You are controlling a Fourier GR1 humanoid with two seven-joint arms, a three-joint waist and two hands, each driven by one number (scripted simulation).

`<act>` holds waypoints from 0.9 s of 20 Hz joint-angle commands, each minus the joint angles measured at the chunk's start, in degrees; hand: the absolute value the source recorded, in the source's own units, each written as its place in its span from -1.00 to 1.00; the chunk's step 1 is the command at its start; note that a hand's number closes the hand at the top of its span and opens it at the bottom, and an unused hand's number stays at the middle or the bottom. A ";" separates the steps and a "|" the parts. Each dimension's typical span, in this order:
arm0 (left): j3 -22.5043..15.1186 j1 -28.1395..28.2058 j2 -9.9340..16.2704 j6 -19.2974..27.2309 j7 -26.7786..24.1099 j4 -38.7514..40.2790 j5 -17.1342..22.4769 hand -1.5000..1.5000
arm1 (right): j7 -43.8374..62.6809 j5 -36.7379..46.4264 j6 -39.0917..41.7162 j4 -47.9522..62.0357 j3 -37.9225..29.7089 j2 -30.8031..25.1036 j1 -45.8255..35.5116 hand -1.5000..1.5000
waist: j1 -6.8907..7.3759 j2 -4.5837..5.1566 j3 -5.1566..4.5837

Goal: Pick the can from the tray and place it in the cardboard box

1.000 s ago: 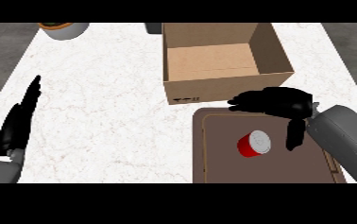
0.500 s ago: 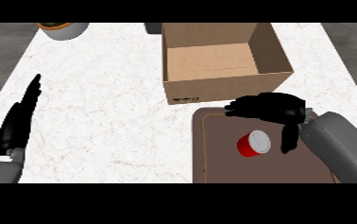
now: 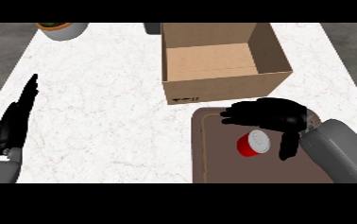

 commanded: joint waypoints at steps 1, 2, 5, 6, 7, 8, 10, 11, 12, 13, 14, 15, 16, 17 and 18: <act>0.48 2.55 -1.32 0.01 -1.29 -0.95 -1.40 0.00 | -0.93 -0.90 5.44 -5.06 -1.25 1.00 1.65 -1.00 | 0.10 -0.03 -0.01; 1.03 0.93 0.07 -1.80 0.13 -0.85 -0.50 0.00 | 0.59 -3.02 10.18 -11.17 -2.02 -3.25 1.99 -1.00 | -0.33 -0.16 -0.03; 2.21 0.71 -0.96 -2.02 0.94 -1.28 -1.20 0.00 | 2.58 2.19 7.28 -8.93 -0.42 -1.21 3.32 -1.00 | 0.08 -0.01 -0.01; 1.85 1.11 -1.07 -2.54 -0.63 -0.24 -1.15 0.00 | 5.07 3.19 7.21 -13.14 1.09 -3.18 5.41 -1.00 | -0.20 -0.07 -0.03; 1.00 -0.67 -1.49 -0.98 4.26 -3.79 -3.02 0.00 | 0.20 6.19 2.03 -6.33 1.72 -2.10 5.35 -1.00 | 0.19 0.05 0.03; 0.62 1.72 -2.01 -0.60 5.10 -6.59 -3.38 0.00 | 5.53 5.26 5.42 -11.18 1.43 -1.75 7.12 -1.00 | 0.10 -0.07 0.01; 2.09 0.55 -3.80 -1.24 -1.54 1.25 -3.18 0.00 | 7.18 7.26 5.88 -5.88 1.59 2.20 3.88 -1.00 | 0.19 0.12 -0.02; 1.62 -0.78 -3.71 -1.37 1.67 -0.95 -4.03 0.00 | 7.39 8.21 5.48 -6.01 1.75 2.56 5.27 -1.00 | 0.13 0.08 0.00; 3.42 -1.73 -3.01 -2.54 -2.74 3.68 -3.24 0.00 | 8.69 9.68 3.26 -3.18 3.37 6.64 4.72 -1.00 | 0.19 0.17 -0.01; 2.07 3.34 -2.90 -2.57 2.86 -6.10 -3.58 0.00 | 9.67 10.46 3.98 -3.97 3.02 6.59 5.54 -1.00 | 0.49 0.02 0.02; 3.52 -1.19 -2.19 -3.36 2.16 -1.50 -3.91 0.00 | 2.93 11.87 -0.98 -1.66 2.34 2.89 8.07 -1.00 | 0.14 0.10 0.02; 4.69 -0.99 -2.66 -4.46 1.45 -0.75 -2.90 0.00 | 5.21 12.07 2.66 -1.23 0.91 5.01 5.67 -1.00 | 0.22 0.09 0.01; 3.56 0.08 -4.21 -2.77 2.47 -2.33 -5.11 0.00 | 7.30 12.56 1.84 -3.63 0.00 7.25 7.12 1.00 | 0.16 0.05 0.01; 3.93 -0.94 -3.12 -3.15 1.79 -1.18 -5.05 0.00 | 7.06 13.67 -3.44 -1.69 1.24 9.52 7.60 1.00 | 0.20 0.10 0.02; 3.57 1.03 -3.36 -3.45 2.80 -3.90 -4.21 0.00 | 4.25 14.15 -8.70 -1.56 0.27 8.03 8.47 1.00 | 0.35 0.07 0.05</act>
